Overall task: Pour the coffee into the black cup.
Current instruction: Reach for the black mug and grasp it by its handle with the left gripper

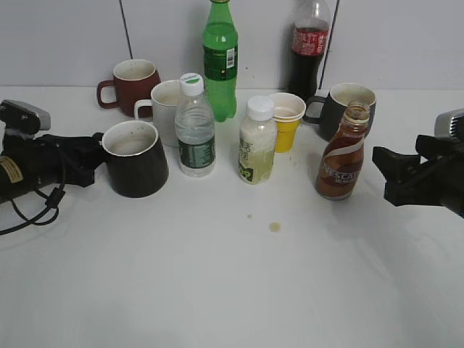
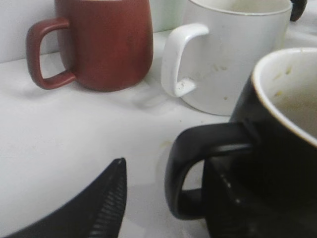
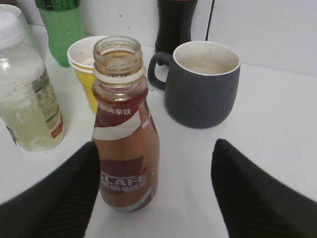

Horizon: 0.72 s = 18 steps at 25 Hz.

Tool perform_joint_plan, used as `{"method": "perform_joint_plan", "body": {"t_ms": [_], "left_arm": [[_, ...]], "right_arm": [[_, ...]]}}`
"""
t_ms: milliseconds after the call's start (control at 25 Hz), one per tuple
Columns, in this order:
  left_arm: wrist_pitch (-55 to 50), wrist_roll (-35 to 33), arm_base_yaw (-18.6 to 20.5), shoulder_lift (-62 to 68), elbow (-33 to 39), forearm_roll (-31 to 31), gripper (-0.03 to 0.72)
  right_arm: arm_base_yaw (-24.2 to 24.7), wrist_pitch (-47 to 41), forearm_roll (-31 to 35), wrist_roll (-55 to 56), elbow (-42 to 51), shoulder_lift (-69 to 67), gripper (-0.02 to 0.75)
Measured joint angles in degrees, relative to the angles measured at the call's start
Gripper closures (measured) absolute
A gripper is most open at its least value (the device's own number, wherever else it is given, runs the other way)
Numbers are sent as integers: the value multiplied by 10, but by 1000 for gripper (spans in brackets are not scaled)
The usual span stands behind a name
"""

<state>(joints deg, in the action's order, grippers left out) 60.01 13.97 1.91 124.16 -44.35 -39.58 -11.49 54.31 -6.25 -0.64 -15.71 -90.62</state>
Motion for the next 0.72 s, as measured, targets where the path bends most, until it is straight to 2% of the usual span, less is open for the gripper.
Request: {"method": "perform_joint_plan", "body": {"t_ms": [240,520,600,720], "left_arm": [[1,0,-2,14,-29,-2,319],[10,0,-28,57,-82,-3,359],[15,0,-34,69,-101,-4,403],[16,0,-40,76,-113,-3,554]], "right_arm": [[0,0,-2,0,0,0,216],[0,0,-2,-1,0,0,216],[0,1,-6,-1,0,-2,216],[0,10,-14,-1,-2,-28,216]]}}
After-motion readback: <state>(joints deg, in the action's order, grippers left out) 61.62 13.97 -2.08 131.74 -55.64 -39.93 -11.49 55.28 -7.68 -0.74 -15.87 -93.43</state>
